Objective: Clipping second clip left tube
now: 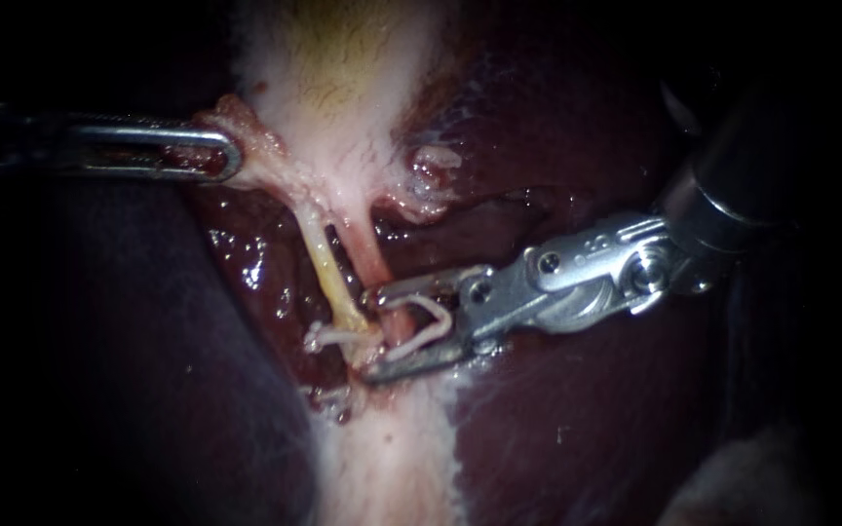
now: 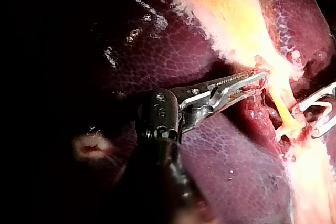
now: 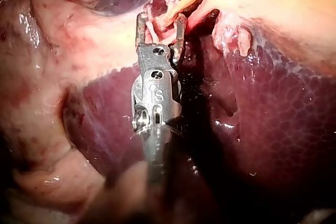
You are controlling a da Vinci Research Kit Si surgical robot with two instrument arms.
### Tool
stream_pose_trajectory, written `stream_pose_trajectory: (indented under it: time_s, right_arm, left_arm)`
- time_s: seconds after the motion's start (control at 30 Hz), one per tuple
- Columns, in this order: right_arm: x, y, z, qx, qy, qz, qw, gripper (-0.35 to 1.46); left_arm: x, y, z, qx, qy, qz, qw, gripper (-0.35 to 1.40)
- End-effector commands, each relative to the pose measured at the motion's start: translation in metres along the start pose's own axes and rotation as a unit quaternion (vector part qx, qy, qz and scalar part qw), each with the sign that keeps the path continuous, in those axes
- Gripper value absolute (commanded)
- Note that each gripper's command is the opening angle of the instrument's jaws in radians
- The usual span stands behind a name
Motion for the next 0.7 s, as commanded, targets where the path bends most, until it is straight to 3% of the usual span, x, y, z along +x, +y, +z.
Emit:
stream_pose_trajectory:
  time_s: [0.03,0.43,0.7]
  right_arm:
    - [-0.0001,0.0001,0.0001,0.000,0.000,0.000,1.0000,0.43]
    - [-0.0019,0.0018,0.0027,-0.008,-0.001,0.026,0.9996,0.45]
    - [-0.0018,0.0026,0.0032,-0.010,0.013,0.065,0.9977,0.45]
  left_arm:
    - [0.0000,0.0000,0.0000,0.000,0.000,0.000,1.0000,-0.35]
    - [0.0000,0.0001,0.0000,0.001,0.000,0.000,1.0000,-0.35]
    - [0.0000,0.0001,0.0001,0.001,0.000,0.000,1.0000,-0.35]
